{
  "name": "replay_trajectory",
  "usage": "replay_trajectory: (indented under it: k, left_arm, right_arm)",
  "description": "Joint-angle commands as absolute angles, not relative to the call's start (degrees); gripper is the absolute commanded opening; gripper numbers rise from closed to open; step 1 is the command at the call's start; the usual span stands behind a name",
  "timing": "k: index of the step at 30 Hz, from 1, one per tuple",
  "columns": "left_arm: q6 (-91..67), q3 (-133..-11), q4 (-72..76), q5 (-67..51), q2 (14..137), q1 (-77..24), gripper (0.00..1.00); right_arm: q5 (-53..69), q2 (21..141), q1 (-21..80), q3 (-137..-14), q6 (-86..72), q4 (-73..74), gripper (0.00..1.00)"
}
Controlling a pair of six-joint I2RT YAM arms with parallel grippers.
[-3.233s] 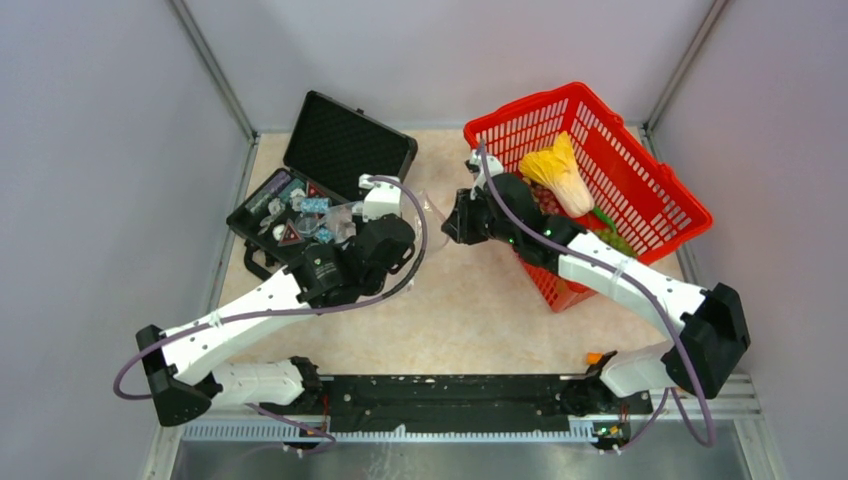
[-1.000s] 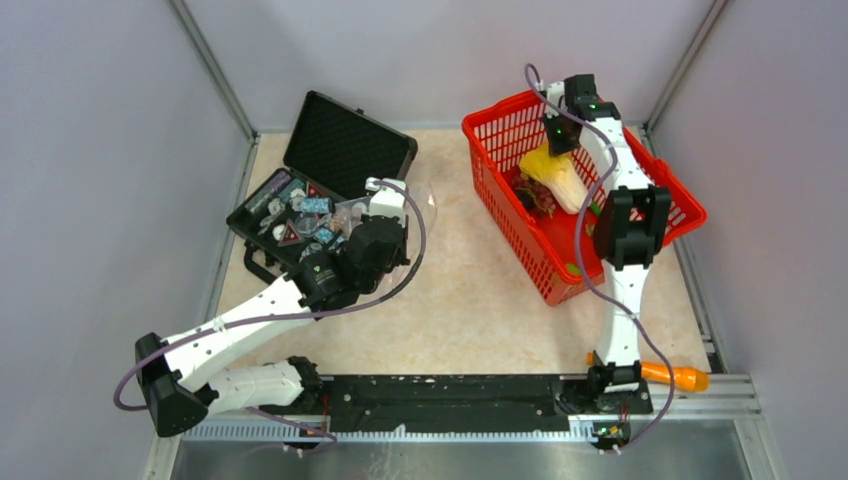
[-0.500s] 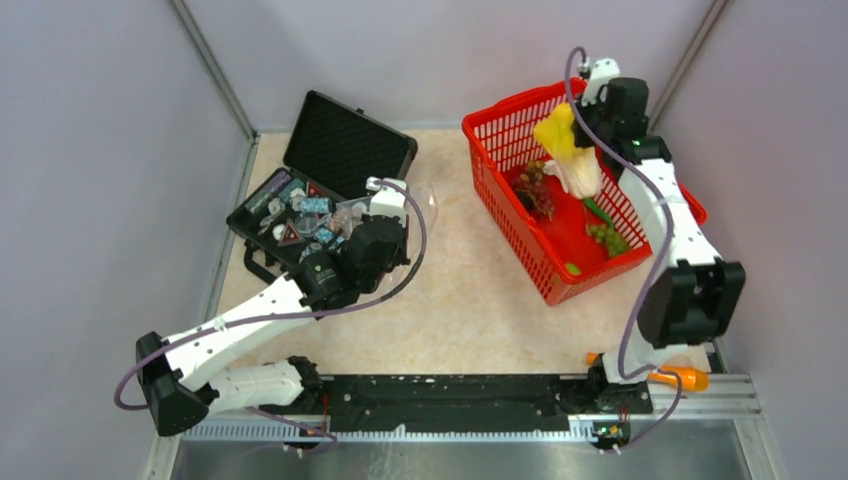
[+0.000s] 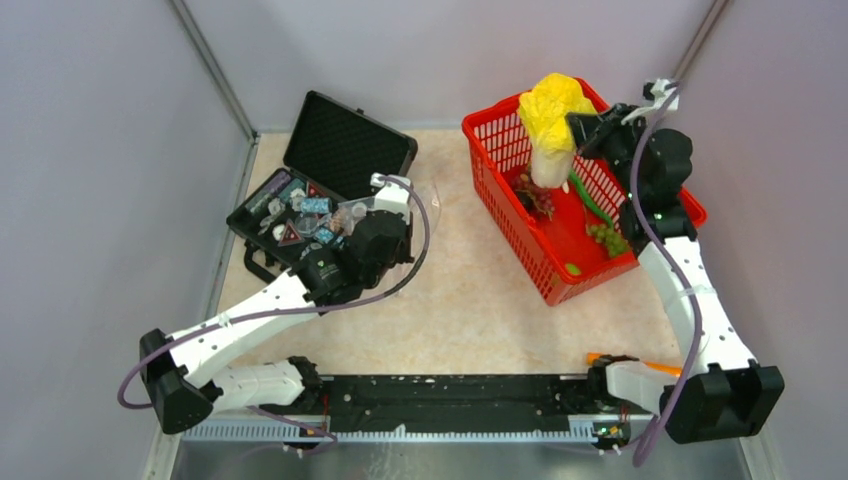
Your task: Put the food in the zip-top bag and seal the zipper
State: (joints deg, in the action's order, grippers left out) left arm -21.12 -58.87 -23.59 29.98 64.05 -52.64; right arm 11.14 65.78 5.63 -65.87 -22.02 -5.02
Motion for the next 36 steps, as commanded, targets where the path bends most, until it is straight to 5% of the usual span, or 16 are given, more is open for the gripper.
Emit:
replay_trajectory:
  k: [1,14,36]
  left_arm:
    - [-22.42,-62.29,-21.24,26.98,64.56,-52.12,0.00]
    - [-25.16,-65.75,-21.33,22.24,66.95,-51.73,0.00]
    - [-31.35,-67.47,-20.51,24.21,67.95,-50.09,0.00]
  right_arm:
    - [14.49,60.54,10.65,-65.42,-35.32,-19.89,0.00]
    - [-3.02,59.23,35.09,-49.16,-39.34,-51.40,0.00]
    - [-2.88,62.16,38.56,-43.82,-46.44,-64.24,0.00]
